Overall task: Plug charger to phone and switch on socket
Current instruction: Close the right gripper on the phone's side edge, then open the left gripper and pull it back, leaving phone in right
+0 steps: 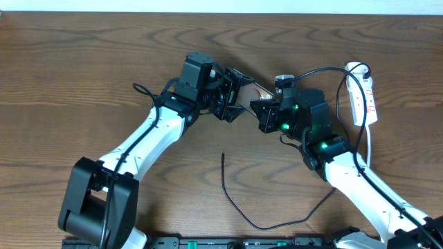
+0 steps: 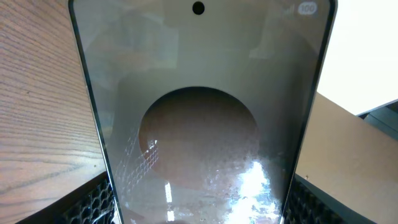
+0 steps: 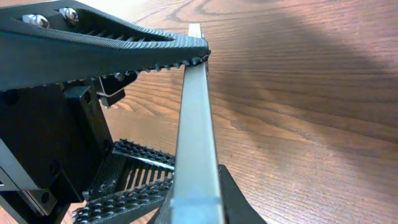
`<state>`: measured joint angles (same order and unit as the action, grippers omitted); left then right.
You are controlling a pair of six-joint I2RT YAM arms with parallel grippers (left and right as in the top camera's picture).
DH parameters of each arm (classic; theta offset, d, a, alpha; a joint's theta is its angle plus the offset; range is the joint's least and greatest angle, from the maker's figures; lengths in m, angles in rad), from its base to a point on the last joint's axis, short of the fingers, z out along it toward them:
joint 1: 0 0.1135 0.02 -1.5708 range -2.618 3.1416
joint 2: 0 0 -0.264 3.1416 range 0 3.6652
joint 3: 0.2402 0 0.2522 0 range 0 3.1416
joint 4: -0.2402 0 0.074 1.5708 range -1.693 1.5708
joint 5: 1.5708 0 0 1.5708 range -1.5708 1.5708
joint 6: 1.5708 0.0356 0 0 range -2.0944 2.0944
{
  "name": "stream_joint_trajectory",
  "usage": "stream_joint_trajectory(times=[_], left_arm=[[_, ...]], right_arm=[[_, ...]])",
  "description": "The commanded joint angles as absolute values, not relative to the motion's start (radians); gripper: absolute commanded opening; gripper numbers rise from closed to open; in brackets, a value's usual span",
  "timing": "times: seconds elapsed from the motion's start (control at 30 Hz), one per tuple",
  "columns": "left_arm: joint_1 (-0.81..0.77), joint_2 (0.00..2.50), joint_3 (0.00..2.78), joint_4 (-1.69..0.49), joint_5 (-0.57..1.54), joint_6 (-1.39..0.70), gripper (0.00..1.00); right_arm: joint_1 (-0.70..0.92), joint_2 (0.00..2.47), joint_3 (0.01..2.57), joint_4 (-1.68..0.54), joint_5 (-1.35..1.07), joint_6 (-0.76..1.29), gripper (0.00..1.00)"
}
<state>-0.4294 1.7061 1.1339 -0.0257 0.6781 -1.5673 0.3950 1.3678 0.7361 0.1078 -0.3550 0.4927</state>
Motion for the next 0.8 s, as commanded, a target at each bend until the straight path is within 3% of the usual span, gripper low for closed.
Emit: stream_joint_trajectory(times=[0.0, 0.1, 0.23, 0.27, 0.37, 0.77], left_arm=[[-0.434, 1.683, 1.162, -0.014, 0.686, -1.565, 0.08], [-0.434, 1.683, 1.162, -0.014, 0.686, -1.565, 0.17], [-0.434, 1.683, 1.162, -0.014, 0.686, -1.565, 0.75], [-0.434, 1.683, 1.162, -0.014, 0.686, -1.565, 0.86], [-0.434, 1.683, 1.162, -0.014, 0.687, -1.565, 0.90], [-0.433, 1.683, 1.162, 0.013, 0.778, -1.565, 0.90]], right_arm=[[0.401, 1.375, 0.750, 0.108, -0.357, 0.501, 0.01], [0.401, 1.375, 0.750, 0.108, -0.357, 0.501, 0.01], [0.401, 1.375, 0.750, 0.108, -0.357, 0.500, 0.01], [0.401, 1.375, 0.750, 0.108, -0.356, 0.500, 0.01], [0.400, 1.375, 0.750, 0.108, -0.345, 0.500, 0.01], [0.370, 1.375, 0.750, 0.077, -0.174, 0.604, 0.01]])
